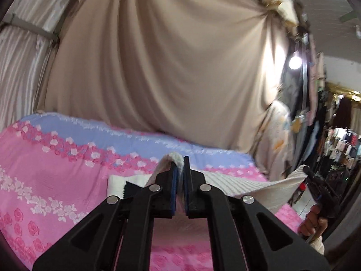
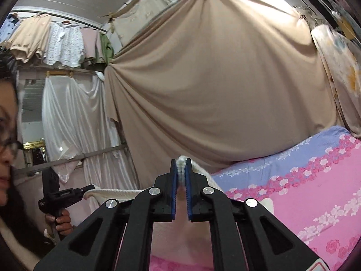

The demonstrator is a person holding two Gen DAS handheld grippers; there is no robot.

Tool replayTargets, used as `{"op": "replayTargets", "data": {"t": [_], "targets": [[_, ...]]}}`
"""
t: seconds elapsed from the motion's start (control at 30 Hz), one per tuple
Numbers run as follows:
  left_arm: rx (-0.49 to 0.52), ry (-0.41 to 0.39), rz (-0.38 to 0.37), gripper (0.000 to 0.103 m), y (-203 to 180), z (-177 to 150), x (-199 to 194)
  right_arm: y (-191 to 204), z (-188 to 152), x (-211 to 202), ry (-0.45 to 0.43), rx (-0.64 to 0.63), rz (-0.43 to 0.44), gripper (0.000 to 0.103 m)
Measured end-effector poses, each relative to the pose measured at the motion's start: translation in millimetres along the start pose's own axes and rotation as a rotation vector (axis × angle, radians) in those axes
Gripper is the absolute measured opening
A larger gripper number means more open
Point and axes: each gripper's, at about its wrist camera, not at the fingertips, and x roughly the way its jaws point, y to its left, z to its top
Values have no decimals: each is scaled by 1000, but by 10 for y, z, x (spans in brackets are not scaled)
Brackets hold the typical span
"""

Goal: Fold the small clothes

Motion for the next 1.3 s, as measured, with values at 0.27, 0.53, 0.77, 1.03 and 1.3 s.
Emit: {"op": "replayTargets", "data": {"t": [0.27,0.53,0.77,1.03,1.3], "targets": [[-29,369,231,5,491,-285,2288,-1126,-423,1724,283,117,-305,4],[-122,428,284,36,760,-571,2606,-1377,-650,1797,393,139,-456,19],[4,438,286,81,555,-836,1788,-931,-1234,1195,586,-9,-510,39],[-36,540,358,8,698,-1212,1515,-709,-1315,974,561,-76,-537,10],[-36,539,378,7,737,-1112,1137,-872,-1055,644,510,68,-512,9]]}}
